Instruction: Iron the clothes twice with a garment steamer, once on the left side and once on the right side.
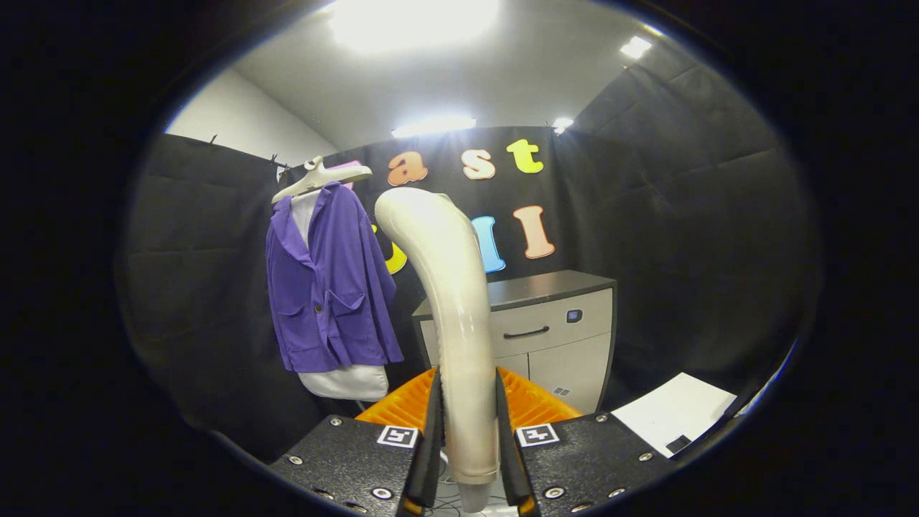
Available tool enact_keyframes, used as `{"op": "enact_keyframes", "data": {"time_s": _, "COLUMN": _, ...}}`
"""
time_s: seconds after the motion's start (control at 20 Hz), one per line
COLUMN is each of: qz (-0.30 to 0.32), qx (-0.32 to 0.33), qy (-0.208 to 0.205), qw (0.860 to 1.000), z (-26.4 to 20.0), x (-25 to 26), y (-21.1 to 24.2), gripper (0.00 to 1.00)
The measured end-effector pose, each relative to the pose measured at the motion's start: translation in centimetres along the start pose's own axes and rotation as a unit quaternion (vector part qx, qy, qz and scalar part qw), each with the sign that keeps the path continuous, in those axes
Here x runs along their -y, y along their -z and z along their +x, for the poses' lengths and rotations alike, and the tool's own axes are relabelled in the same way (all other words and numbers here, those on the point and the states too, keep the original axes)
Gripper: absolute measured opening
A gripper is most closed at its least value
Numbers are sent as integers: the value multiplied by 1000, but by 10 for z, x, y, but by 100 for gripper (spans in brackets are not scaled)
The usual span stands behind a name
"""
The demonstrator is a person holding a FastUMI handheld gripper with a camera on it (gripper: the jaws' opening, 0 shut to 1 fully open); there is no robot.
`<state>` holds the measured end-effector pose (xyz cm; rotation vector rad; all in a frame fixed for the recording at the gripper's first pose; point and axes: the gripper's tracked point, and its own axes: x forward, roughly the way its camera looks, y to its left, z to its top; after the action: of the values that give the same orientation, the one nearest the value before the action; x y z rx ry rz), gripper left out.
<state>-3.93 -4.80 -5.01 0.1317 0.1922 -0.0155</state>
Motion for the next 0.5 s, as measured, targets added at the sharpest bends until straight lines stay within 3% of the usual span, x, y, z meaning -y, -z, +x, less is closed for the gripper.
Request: {"op": "enact_keyframes", "data": {"time_s": 0.5, "qz": -4, "qx": -1, "qy": -1, "qw": 1000, "z": -6, "x": 15, "y": -9, "gripper": 35}}
